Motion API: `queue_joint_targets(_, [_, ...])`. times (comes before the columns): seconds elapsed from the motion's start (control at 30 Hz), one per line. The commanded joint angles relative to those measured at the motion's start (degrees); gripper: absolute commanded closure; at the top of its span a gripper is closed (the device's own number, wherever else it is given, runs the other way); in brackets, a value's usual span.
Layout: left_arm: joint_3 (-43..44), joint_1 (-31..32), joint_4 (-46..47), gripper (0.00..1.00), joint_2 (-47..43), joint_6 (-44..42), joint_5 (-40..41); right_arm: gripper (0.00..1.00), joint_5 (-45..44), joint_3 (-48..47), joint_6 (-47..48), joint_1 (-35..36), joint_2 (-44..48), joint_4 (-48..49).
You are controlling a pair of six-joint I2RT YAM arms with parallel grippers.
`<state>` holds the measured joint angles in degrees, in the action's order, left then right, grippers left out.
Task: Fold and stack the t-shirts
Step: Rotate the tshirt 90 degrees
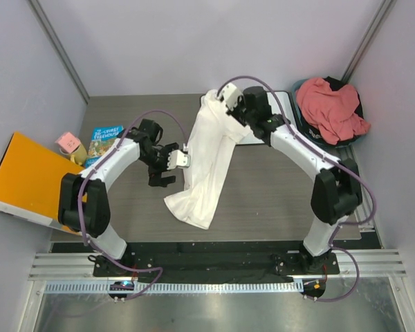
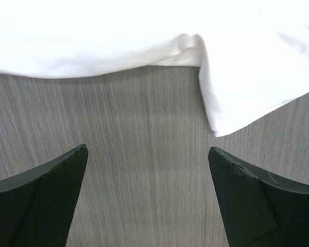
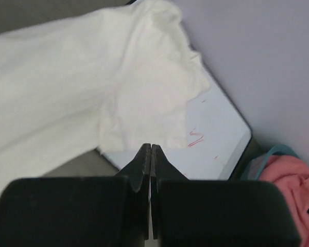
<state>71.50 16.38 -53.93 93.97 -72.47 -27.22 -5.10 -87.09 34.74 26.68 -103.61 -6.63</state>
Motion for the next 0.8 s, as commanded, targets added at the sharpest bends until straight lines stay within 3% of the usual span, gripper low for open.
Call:
queue_joint_targets(0.0, [-2.8, 0.2, 2.3, 0.00, -6.5, 3.1, -3.7, 0.99, 16.4, 8.6, 5.0, 2.6, 2.3, -25.6])
queue_joint_targets(0.13, [-7.3, 0.1, 11.2, 0.00, -15.5, 12.8, 4.3, 0.99, 25.4, 12.3, 6.0, 6.2, 5.1, -30.4])
queue_joint_targets(0.3, [-12.0, 0.1, 12.1, 0.00, -25.3, 10.8, 8.6, 0.99, 29.5, 14.5, 6.4, 12.8, 4.2, -30.1])
queue_joint_targets(0.43, [-12.6, 0.1, 11.9, 0.00, -27.3, 10.7, 10.2, 0.99, 29.8, 13.5, 5.4, 17.7, 2.1, -27.6])
queue_joint_targets(0.77, [-17.1, 0.1, 17.5, 0.00, -31.6, 11.4, 11.9, 0.99, 28.8, 9.9, 5.6, 19.6, -6.4, -27.7])
